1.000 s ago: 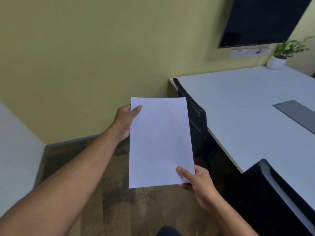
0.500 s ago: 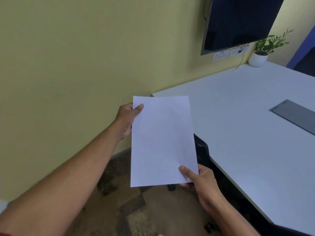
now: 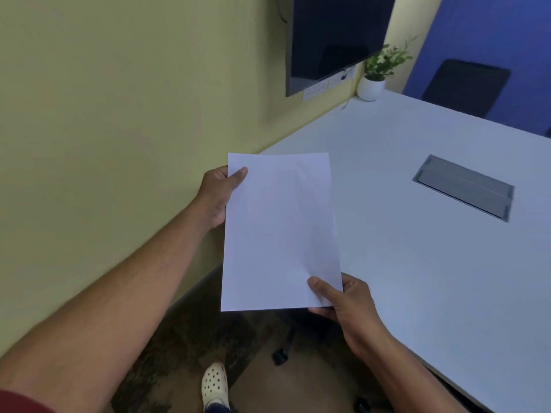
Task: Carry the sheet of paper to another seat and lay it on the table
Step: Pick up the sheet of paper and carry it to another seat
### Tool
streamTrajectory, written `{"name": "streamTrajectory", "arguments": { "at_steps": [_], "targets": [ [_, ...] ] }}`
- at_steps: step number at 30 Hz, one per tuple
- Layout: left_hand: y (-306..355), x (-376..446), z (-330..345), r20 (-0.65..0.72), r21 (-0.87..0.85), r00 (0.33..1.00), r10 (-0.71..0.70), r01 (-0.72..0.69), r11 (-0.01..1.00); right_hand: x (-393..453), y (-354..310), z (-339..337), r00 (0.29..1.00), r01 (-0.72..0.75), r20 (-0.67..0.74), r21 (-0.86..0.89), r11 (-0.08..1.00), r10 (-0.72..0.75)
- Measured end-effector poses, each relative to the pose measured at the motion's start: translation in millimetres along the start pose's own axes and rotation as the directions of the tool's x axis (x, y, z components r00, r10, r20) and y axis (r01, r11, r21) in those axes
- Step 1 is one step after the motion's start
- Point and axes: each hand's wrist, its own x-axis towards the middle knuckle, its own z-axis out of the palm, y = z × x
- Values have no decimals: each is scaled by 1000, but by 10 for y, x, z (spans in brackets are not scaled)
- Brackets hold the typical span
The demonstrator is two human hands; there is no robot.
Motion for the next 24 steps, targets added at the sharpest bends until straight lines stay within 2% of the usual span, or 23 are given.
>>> {"name": "streamTrajectory", "arguments": {
  "at_steps": [1,3,4,9,10,15,19,24],
  "targets": [
    [-9,42,17,-1,-4,1000,11,-11,1000,3,-36,4,1000,-1,-8,5,1000,1],
    [41,570,92,100,-10,995,-26,27,1000,313,-78,160,992,-15,-122,18,1000,17],
    [12,586,119,104,-11,994,-15,16,1000,299,-67,135,991,-10,-132,30,999,14],
    [147,1519,454,321,-1,946,-52,56,998,770,-240,367,946,24,-325,80,997,4],
    [179,1560,483,328,-10,944,-30,35,999,800,-288,383,948,44,-318,83,996,-16],
    [8,2072,1024,449,72,884,-131,111,991,1041,-314,312,897,32,-441,170,985,47],
    [-52,2321,1337,468,90,875,-126,94,991,1244,-380,185,885,47,-463,194,980,49],
    [-228,2552,1691,427,116,888,-172,135,984,1557,-379,-108,890,28,-449,225,974,79]
  ]
}}
